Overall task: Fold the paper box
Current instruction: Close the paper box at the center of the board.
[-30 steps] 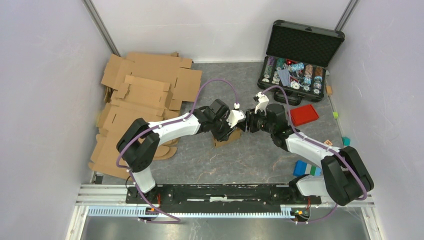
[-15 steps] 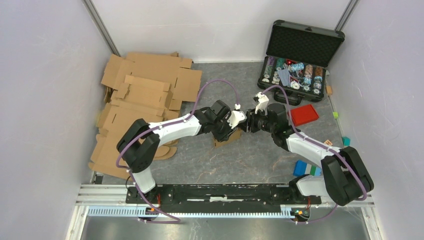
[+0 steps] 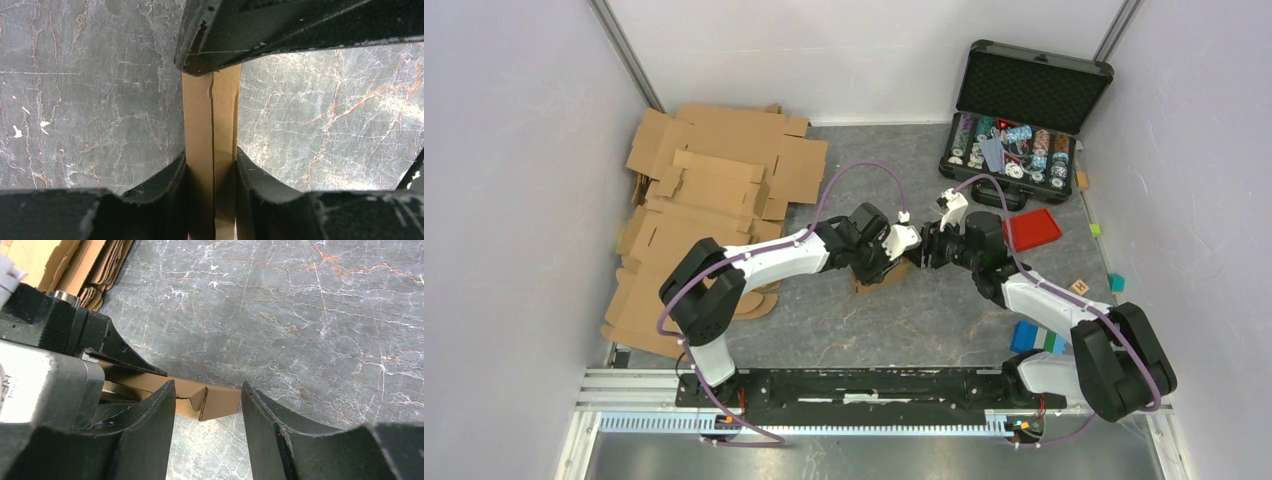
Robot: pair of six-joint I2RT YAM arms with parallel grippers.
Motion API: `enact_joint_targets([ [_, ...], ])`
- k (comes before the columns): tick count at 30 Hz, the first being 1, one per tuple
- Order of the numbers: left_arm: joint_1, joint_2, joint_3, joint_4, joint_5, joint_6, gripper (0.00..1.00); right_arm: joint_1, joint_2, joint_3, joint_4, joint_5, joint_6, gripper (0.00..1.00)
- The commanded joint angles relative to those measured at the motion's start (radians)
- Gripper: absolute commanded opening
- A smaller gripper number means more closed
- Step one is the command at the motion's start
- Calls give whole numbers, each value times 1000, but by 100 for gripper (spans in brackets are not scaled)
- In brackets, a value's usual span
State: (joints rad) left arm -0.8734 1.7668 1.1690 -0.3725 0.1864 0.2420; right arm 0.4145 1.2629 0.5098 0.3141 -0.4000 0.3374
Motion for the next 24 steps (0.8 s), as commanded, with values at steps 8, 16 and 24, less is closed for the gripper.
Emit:
enact_joint_targets([
  [8, -30, 88, 29, -35, -19, 6, 15, 53, -105, -27, 101, -171, -110, 59],
  [16, -30, 93, 35, -44, -10, 7, 15, 52, -109, -31, 94, -169, -105, 59],
  [24, -30, 92, 37, -49, -10, 8, 15, 50, -138, -52, 128, -226, -112, 59],
])
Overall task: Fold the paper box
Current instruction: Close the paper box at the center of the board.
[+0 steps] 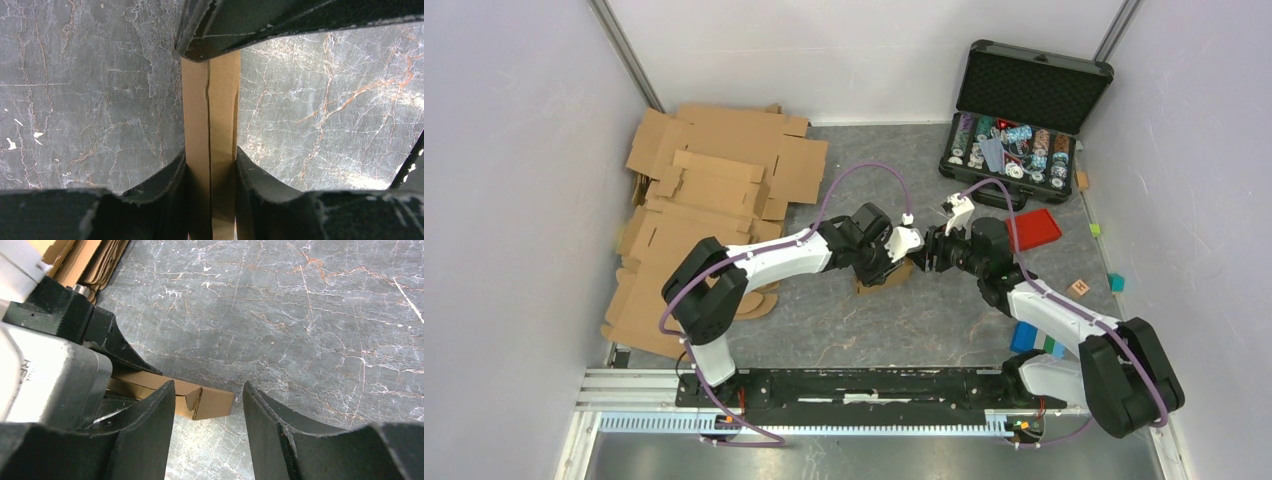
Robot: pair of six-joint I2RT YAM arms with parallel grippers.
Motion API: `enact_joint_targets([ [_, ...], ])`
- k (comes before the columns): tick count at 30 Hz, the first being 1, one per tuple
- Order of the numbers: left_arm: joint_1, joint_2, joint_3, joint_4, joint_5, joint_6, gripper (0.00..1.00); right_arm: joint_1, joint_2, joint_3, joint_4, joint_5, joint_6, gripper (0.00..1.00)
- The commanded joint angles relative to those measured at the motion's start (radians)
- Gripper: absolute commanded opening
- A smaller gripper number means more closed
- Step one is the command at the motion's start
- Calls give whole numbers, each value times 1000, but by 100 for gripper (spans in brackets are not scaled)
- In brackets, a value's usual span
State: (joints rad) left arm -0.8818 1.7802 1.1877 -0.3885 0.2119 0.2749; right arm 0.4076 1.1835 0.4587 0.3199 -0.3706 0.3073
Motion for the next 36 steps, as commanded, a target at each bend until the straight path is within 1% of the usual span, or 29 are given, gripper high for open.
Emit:
enact_joint_targets([
  [1, -20, 76, 19, -33, -35, -23, 15, 57, -63, -10, 137, -273, -81, 59],
  [3, -22, 76, 18, -33, -31, -26, 15, 56, -75, -28, 167, -291, -71, 60],
  [8, -21, 104, 44, -46, -2, -27, 15, 57, -94, -41, 170, -281, -74, 61],
  [11, -21, 105, 41, -27, 10, -47, 15, 56, -122, -47, 171, -235, -86, 63],
  [15, -22, 99, 43, -29, 24, -57, 15, 51, -187, -59, 164, -143, -113, 68],
  [17, -22, 92, 37, -34, 14, -55, 15, 50, -214, -58, 134, -97, -139, 70],
  [21, -22, 78, 28, -39, 6, -53, 16, 47, -245, -40, 7, -9, -205, 62],
  [23, -22, 71, 28, -40, 8, -57, 17, 46, -249, -38, -33, 36, -218, 64],
  [24, -22, 68, 27, -40, 7, -58, 17, 45, -251, -39, -48, 64, -217, 65],
  [25, -21, 64, 27, -39, 9, -60, 17, 44, -253, -42, -61, 83, -217, 62],
  [27, -22, 57, 27, -39, 9, -62, 17, 41, -262, -50, -79, 123, -209, 60],
  [29, -22, 53, 27, -39, -1, -63, 17, 39, -281, -66, -73, 131, -205, 57],
  [31, -22, 51, 27, -40, -18, -64, 18, 38, -300, -78, -68, 141, -204, 59],
  [33, -22, 51, 27, -40, -22, -62, 19, 38, -313, -97, -48, 139, -216, 67],
  [36, -22, 53, 30, -39, -15, -63, 19, 37, -305, -117, -18, 109, -219, 67],
])
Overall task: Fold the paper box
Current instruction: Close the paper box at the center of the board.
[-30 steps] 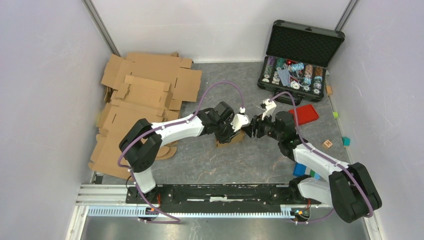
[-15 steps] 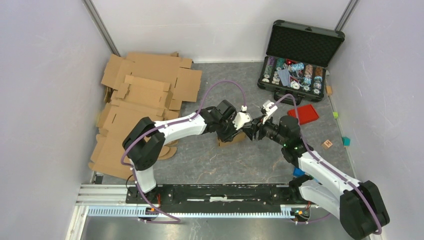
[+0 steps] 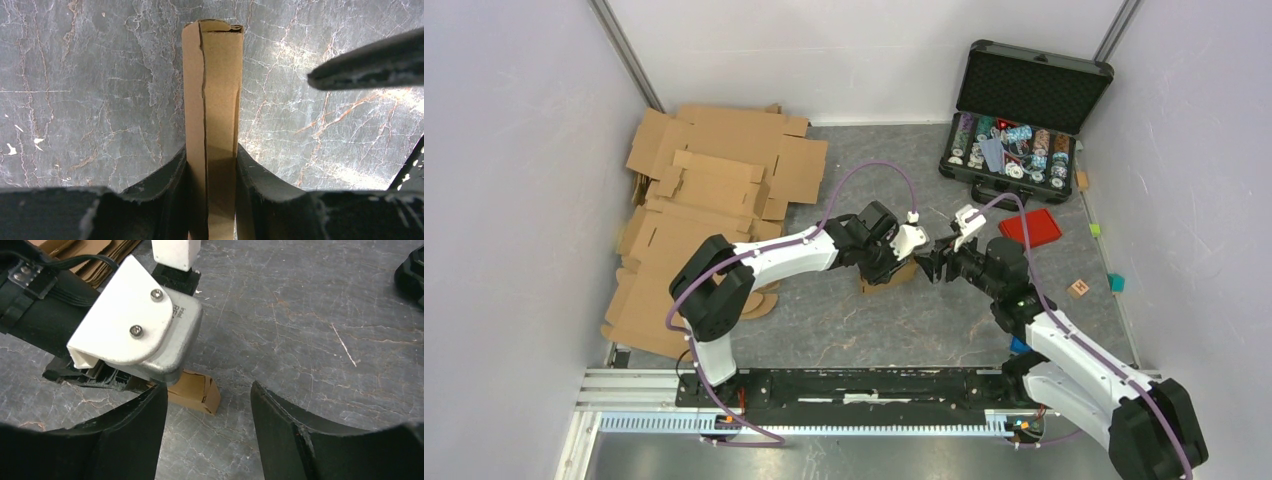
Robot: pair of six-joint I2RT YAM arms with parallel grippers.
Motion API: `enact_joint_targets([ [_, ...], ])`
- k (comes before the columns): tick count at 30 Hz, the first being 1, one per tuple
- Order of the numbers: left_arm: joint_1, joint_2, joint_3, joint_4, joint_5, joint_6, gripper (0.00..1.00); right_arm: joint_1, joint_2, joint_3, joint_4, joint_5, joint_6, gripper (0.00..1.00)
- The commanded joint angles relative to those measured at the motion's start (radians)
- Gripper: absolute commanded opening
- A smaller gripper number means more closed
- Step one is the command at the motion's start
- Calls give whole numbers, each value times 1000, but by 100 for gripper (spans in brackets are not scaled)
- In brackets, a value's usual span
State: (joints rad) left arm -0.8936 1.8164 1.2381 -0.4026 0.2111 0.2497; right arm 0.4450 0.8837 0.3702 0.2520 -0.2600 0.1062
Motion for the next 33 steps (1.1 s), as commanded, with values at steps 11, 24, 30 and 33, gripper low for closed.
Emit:
enact_joint_targets([
  [11, -10, 14, -17, -25, -17, -42, 21, 1, 75, -13, 111, -54, -7, 45],
  [24, -9, 8, -15, -30, -15, -42, 20, 1, 145, 9, 133, -74, -8, 32],
  [30, -10, 9, -14, -30, -10, -42, 19, 1, 162, 19, 132, -51, -9, 33],
  [33, -10, 9, -12, -31, -6, -42, 19, 1, 174, 23, 143, -51, -6, 33],
])
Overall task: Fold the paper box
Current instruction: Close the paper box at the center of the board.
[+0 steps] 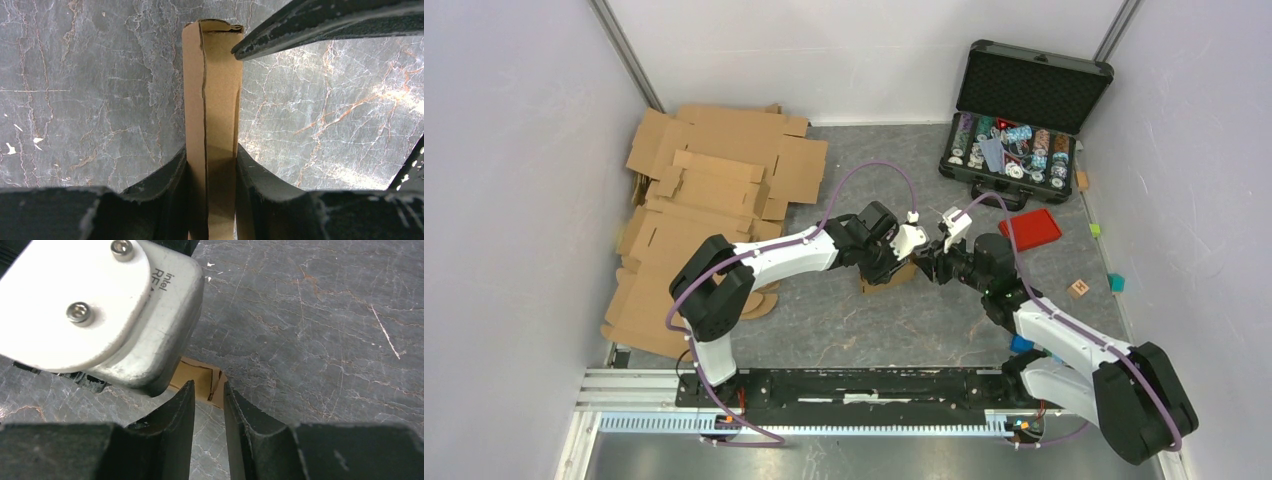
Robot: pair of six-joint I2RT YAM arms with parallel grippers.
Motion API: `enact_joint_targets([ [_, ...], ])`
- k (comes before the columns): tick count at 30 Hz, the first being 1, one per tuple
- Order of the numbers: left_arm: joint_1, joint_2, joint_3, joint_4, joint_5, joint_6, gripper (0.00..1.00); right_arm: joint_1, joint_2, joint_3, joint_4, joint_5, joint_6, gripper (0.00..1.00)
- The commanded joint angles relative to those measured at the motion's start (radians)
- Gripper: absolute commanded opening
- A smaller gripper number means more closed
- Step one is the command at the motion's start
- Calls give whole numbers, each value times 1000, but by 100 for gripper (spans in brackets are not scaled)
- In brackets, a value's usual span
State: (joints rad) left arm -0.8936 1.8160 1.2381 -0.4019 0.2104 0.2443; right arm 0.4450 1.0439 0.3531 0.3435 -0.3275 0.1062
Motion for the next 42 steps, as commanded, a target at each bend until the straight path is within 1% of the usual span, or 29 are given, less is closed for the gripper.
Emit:
enact_joint_targets([
  [1, -10, 11, -11, -32, -5, -38, 19, 1, 15, 41, 56, 17, -6, 33],
  [6, -10, 11, -9, -34, -2, -37, 19, 2, 36, 59, 63, 9, -2, 30],
  [14, -10, 13, -2, -41, -3, -34, 19, 4, 69, 66, 75, 2, 1, 20],
  [17, -10, 12, 1, -43, -3, -36, 19, 4, 71, 64, 68, 5, -3, 18],
  [19, -10, 14, 3, -46, -1, -34, 18, 6, 71, 64, 62, 5, -5, 13],
  [23, -10, 17, 6, -47, 0, -40, 18, 10, 68, 60, 56, -3, 8, 5],
  [27, -10, 23, 9, -46, -11, -54, 18, 33, 61, 60, 44, 6, 26, 5],
  [35, -10, 24, 9, -46, -15, -59, 18, 61, 56, 39, 22, 66, -15, 3],
  [42, -10, 27, 8, -46, -9, -48, 17, 61, 48, 40, -4, 101, -58, 3],
])
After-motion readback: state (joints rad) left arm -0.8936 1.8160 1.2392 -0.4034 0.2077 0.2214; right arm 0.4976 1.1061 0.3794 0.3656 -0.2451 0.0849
